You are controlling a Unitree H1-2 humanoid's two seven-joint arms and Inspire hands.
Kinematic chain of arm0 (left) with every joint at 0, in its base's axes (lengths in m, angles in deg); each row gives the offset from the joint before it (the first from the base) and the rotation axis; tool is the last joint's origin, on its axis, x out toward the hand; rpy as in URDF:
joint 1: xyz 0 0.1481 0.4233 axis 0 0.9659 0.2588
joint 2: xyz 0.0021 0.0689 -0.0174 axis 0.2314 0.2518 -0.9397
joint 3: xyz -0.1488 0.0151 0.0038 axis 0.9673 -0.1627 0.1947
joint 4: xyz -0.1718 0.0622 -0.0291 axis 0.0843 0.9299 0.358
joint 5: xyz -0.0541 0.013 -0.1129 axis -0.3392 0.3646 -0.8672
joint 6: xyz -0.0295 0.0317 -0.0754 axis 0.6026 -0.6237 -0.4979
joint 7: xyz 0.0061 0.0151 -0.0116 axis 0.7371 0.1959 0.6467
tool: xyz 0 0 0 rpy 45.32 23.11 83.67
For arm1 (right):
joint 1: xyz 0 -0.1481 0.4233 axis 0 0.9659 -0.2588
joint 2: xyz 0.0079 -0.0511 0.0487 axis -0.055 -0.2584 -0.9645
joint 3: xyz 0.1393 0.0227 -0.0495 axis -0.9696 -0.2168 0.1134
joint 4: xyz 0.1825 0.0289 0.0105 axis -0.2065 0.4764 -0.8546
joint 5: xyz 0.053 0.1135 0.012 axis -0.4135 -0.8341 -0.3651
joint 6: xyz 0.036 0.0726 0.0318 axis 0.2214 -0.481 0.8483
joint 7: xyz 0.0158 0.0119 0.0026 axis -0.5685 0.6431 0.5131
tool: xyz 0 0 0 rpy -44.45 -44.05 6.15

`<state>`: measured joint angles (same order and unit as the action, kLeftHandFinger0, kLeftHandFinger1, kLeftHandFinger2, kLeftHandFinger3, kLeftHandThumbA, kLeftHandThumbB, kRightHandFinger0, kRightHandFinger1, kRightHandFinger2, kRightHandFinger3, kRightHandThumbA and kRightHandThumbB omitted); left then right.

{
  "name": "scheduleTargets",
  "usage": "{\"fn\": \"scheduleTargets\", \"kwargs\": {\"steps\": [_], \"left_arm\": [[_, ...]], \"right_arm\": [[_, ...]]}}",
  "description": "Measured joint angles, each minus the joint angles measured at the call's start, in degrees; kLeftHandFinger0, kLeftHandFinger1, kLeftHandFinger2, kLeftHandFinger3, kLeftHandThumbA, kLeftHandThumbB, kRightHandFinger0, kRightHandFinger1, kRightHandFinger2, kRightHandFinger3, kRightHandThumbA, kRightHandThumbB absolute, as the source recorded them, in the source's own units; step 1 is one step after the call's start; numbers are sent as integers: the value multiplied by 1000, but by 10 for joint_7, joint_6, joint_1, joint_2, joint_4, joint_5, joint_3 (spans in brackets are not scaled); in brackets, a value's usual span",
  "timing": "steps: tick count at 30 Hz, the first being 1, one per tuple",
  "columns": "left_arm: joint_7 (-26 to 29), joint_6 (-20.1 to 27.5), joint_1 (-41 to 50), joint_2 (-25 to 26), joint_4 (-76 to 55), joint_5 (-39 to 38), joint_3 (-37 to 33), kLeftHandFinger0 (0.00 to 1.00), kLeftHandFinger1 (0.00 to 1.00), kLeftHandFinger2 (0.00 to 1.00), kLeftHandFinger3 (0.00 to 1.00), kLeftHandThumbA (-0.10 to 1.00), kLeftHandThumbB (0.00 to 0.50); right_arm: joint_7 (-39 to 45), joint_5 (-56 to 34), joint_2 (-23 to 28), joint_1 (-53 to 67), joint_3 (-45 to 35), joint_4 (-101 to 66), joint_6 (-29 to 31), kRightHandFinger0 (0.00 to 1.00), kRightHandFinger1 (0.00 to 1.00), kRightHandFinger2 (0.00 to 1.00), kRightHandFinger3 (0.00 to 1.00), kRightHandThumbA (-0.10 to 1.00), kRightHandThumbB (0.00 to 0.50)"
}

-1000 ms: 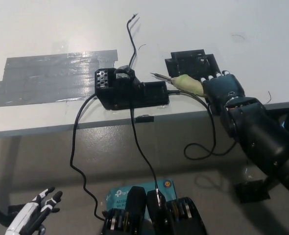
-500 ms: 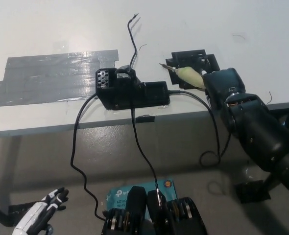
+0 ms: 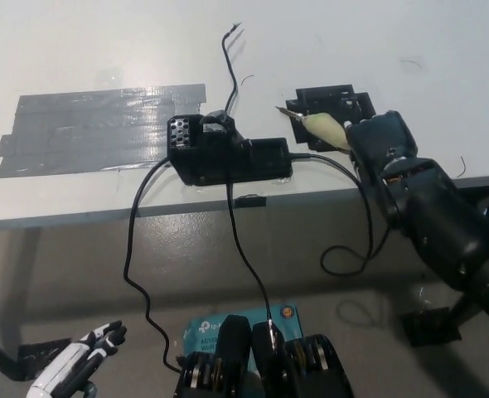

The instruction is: The robot uses its right hand to grab and lift the soldering gun kept on the middle of the table and puts it in its base

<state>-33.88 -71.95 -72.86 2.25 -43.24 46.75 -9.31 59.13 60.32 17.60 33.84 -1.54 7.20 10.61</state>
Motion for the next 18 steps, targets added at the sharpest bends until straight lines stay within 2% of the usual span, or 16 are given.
{"fn": "scheduleTargets", "kwargs": {"steps": [1,2,4,6,7,8,9,11,12,13,14,15,18], "left_arm": [[-1,0,0,1,0,0,-1,990,961,921,975,936,113],[-1,0,0,1,0,1,-1,997,963,924,978,942,107],[-1,0,0,2,0,1,-1,996,961,926,997,980,103],[-2,0,-1,3,0,3,-4,997,963,937,1000,991,95],[-3,0,-1,3,0,4,-6,1000,972,948,1000,993,87],[-3,0,-1,4,0,5,-6,986,959,946,1000,1000,85],[-3,0,-2,5,0,7,-7,984,959,946,1000,1000,89],[-3,0,-6,6,0,11,-9,983,960,947,1000,1000,87],[-3,0,-7,6,0,12,-9,980,961,953,1000,1000,84],[-3,0,-8,7,-2,13,-9,978,959,951,1000,1000,77],[-3,-1,-9,7,-2,14,-9,995,966,951,1000,1000,79],[-3,-1,-9,7,-2,14,-9,994,966,952,1000,1000,87],[-4,-1,-9,6,-2,14,-10,984,957,943,1000,1000,75]], "right_arm": [[-9,1,5,5,-1,-6,5,0,275,515,349,-88,0],[-14,1,8,9,-2,-9,8,0,290,548,333,-74,0],[-26,0,16,17,-9,-16,17,0,318,595,193,7,0],[-39,-3,24,27,-20,-23,27,0,313,574,104,-69,0],[-49,-5,28,33,-30,-28,35,0,323,593,170,-99,0],[-53,-6,31,37,-35,-30,38,3,340,610,280,-73,0],[-65,-11,37,46,-49,-35,49,0,305,572,289,-55,0],[-85,-22,46,59,-72,-42,71,0,259,522,274,-53,0],[-91,-26,51,64,-81,-43,78,0,217,490,194,-100,0],[-99,-33,56,71,-96,-45,89,0,183,462,299,-100,2],[-106,-39,60,76,-108,-45,97,0,149,421,180,-100,0],[-114,-45,62,79,-121,-45,107,0,124,436,112,-100,0],[-135,-58,64,84,-153,-48,126,0,156,557,145,-100,0]]}}
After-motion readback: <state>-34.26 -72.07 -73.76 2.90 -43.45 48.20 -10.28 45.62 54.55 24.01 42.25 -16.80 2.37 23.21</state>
